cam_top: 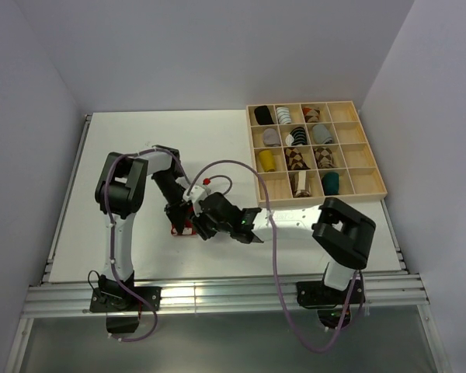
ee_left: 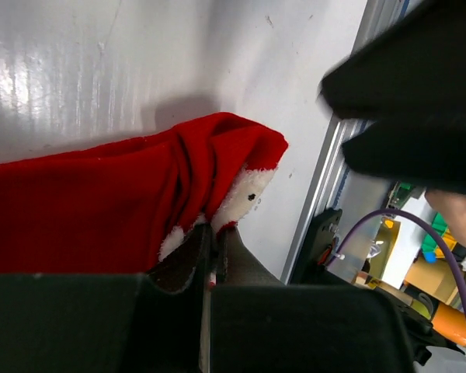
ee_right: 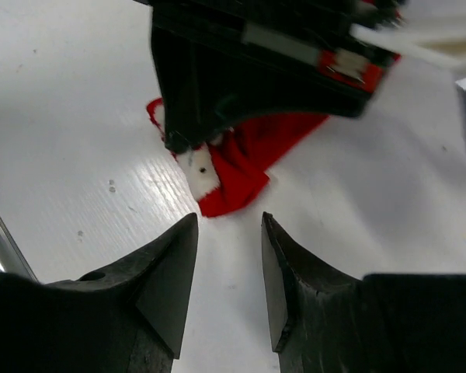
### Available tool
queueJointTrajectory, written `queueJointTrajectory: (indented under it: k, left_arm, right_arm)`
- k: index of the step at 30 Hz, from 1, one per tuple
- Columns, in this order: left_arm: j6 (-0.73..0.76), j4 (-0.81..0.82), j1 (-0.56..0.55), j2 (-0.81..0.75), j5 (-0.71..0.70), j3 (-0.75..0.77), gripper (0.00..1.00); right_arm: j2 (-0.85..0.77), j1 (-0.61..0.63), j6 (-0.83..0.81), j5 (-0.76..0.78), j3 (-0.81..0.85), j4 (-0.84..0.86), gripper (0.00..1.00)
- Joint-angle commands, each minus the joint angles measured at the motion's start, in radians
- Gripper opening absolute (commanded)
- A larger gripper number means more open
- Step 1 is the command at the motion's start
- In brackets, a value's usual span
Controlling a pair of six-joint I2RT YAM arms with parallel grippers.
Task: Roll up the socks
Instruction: Roll the sock at the center of the board.
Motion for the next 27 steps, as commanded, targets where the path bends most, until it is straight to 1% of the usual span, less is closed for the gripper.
queueJointTrajectory:
  k: [1,6,16,27]
  left_arm:
    - [0.028,0.041,-0.004,0.033,-0.042,0.005,0.0]
    - [0.031,0.041,-0.002,0.037,-0.042,0.004,0.0]
    - [0.025,0.041,-0.002,0.053,-0.031,0.019,0.0]
    - [0.031,0.041,-0.002,0.048,-0.028,0.011,0.01]
  right_arm:
    - [0.042,0.023,-0.109,-0.008,0.087,0.055,0.46]
    - [0.105,0.069,-0.163,0.001,0.139,0.017,0.47]
    - [0.162,0.104,-0.203,0.013,0.145,0.018,0.47]
    - [0.259,0.118,-0.256,0.134,0.19,0.046,0.41]
